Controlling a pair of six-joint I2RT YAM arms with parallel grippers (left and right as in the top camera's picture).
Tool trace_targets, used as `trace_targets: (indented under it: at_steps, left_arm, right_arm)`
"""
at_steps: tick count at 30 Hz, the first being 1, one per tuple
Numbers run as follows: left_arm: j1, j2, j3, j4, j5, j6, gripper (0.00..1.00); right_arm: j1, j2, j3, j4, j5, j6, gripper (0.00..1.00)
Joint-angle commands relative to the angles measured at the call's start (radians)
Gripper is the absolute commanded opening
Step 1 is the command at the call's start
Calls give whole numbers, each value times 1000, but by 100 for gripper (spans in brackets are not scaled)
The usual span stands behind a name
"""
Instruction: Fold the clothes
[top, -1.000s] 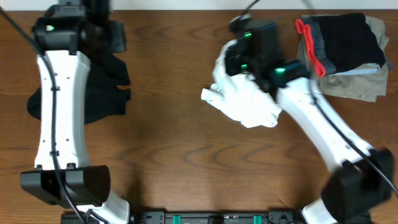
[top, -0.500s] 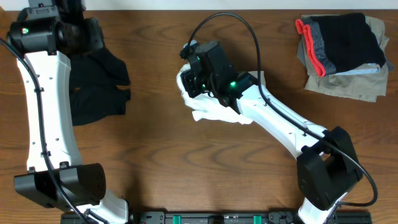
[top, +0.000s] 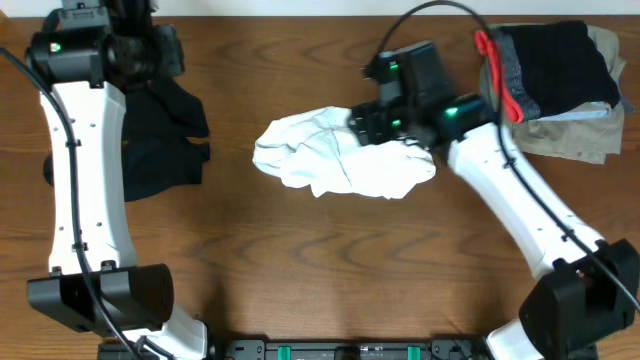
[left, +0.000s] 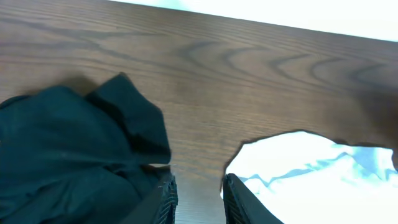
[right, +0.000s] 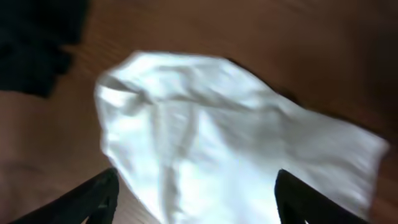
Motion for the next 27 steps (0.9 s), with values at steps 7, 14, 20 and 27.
trace_targets:
  at_steps: [7,14,20,27]
  left_arm:
    - [-53,29,7,-3,10,18,28]
    - [-74,79,6,-11,10,21,28]
    - [-74,116,6,-11,10,21,28]
    - [-74,123,6,-6,10,21,28]
  right_arm:
    - [-52,113,5,-38,-4,-54,69]
    - [-51,205,5,-11,34,-48,60]
    - [-51,253,5,16,71,-30,59]
    - [-42,253,6,22,55,-14,25]
